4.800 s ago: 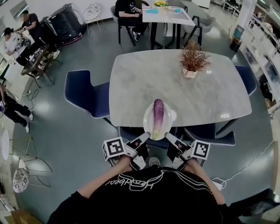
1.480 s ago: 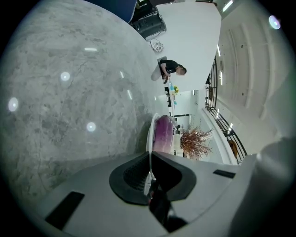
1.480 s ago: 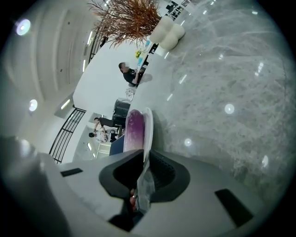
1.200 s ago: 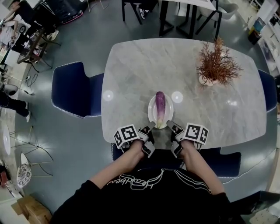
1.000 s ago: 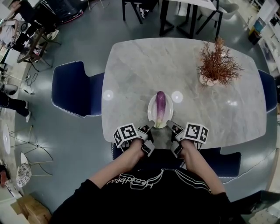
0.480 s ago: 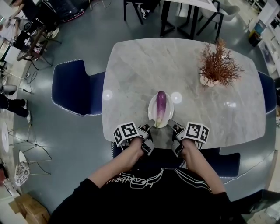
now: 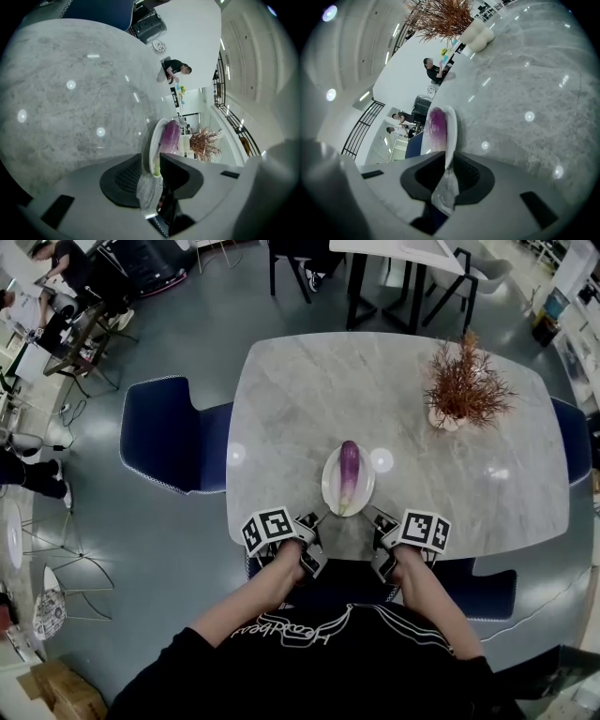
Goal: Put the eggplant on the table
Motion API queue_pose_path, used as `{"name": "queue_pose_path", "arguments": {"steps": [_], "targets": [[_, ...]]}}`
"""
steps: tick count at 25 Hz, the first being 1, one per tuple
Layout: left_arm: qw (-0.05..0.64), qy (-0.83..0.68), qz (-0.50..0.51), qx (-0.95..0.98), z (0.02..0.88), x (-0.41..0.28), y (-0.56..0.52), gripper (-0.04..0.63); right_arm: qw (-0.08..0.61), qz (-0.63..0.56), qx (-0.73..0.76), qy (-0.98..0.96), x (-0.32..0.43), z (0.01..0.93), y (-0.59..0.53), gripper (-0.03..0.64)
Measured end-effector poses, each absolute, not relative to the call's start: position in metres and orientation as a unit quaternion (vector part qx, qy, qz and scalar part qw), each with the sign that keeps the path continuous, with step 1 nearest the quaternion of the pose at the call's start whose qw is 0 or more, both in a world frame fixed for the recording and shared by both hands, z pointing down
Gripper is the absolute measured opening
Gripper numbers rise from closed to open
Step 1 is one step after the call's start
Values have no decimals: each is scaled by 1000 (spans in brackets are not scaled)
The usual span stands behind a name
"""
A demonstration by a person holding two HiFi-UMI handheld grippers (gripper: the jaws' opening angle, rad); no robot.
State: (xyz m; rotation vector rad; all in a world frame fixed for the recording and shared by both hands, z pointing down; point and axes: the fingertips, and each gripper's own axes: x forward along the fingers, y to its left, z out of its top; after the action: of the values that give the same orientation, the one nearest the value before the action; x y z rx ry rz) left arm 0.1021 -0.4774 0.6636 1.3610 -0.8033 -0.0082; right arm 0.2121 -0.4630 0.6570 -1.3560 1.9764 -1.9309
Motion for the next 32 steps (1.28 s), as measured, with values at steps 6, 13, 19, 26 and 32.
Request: {"name": "queue_pose_path", "arguments": {"steps": [6, 13, 19, 26, 32], "targets": [[671, -347, 61, 652, 654, 95, -449, 47, 39, -588, -444, 675, 207, 635, -449, 38], [622, -311, 38, 718, 607, 90, -426, 9, 45, -525, -439, 728, 197, 584, -413, 37], [559, -272, 4, 783, 540, 72, -398, 8, 63, -482, -416, 769, 172, 536, -377, 37], [455, -232, 17, 859, 472, 56, -337, 8, 87, -445, -394, 799, 136, 484, -321, 37], [394, -197, 28, 897, 434, 43, -276, 9, 99, -388, -368, 839, 106, 440, -252, 38]]}}
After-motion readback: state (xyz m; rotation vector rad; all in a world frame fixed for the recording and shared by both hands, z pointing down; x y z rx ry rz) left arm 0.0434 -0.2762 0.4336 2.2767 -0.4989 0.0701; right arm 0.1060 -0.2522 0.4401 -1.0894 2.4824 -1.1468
